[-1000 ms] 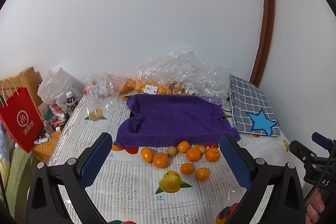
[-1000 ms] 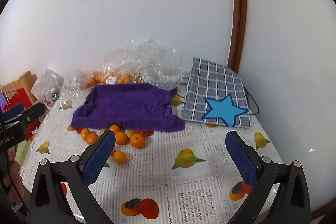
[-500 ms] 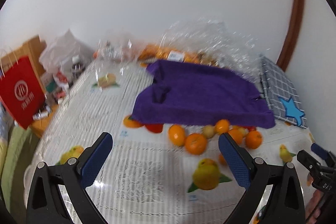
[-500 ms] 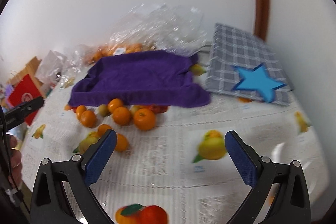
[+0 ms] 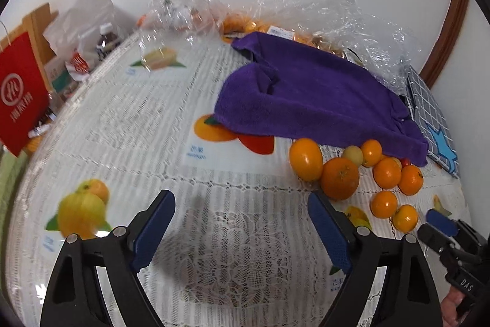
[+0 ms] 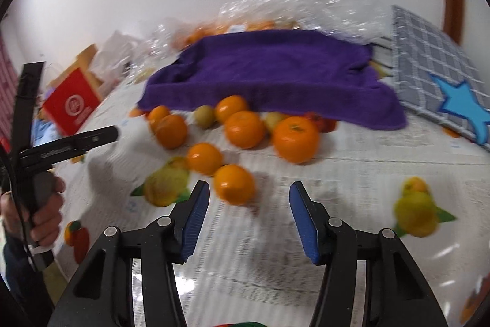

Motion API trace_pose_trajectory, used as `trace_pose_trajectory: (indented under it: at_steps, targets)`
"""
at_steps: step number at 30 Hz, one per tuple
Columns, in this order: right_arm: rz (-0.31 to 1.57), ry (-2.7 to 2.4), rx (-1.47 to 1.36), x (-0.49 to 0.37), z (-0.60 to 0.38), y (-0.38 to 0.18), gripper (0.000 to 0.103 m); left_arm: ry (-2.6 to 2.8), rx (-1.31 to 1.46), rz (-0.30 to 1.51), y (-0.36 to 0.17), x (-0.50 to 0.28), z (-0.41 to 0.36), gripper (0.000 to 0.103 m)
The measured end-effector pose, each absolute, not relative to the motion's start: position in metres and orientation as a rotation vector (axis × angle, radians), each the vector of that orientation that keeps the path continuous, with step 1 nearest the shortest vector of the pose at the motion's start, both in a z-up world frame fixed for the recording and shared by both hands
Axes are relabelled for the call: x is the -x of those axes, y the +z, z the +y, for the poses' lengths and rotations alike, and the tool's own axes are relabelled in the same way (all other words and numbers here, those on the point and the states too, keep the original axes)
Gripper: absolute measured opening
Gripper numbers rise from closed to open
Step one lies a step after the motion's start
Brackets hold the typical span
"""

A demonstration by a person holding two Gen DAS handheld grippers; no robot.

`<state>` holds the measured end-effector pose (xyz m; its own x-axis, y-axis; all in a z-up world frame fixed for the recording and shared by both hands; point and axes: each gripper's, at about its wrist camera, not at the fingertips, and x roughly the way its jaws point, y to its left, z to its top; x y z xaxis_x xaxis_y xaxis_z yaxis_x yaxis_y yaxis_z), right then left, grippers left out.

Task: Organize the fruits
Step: 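Grasp an orange with the right tool while the left tool grasps another orange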

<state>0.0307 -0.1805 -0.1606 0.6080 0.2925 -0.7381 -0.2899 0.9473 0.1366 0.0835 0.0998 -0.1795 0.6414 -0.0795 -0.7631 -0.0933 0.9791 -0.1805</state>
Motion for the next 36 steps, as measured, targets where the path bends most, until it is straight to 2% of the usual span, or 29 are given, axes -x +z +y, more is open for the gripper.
trace_pose_trajectory:
  at_steps: [12,13,15,17,19,20,28,32,36]
  targets:
    - [0.901,0.367,0.056,-0.05,-0.164,-0.18,0.051,0.026,0.211,0.85,-0.197,-0.084,0.102,0.087]
    - [0.9,0.371,0.066,-0.052,-0.161,-0.181,0.05,0.017,0.216,0.847,-0.197,-0.083,0.103,0.087]
    - [0.9,0.374,0.084,-0.055,-0.157,-0.182,0.04,0.006,0.226,0.847,-0.197,-0.084,0.104,0.087]
    - [0.895,0.373,0.099,-0.055,-0.155,-0.183,0.035,-0.021,0.24,0.841,-0.197,-0.083,0.105,0.08]
    - [0.896,0.38,0.094,-0.055,-0.158,-0.182,0.035,-0.043,0.256,0.836,-0.195,-0.083,0.104,0.079]
    - [0.896,0.378,0.089,-0.054,-0.16,-0.182,0.035,-0.05,0.262,0.835,-0.195,-0.084,0.103,0.075]
    - [0.84,0.256,0.108,-0.045,-0.194,-0.169,0.035,-0.12,0.317,0.814,-0.183,-0.107,0.08,0.072]
    - [0.823,0.195,0.097,-0.045,-0.215,-0.167,0.035,-0.135,0.404,0.86,-0.184,-0.13,0.076,0.057]
    - [0.82,0.152,0.095,-0.048,-0.228,-0.169,0.035,-0.118,0.435,0.907,-0.195,-0.145,0.071,0.047]
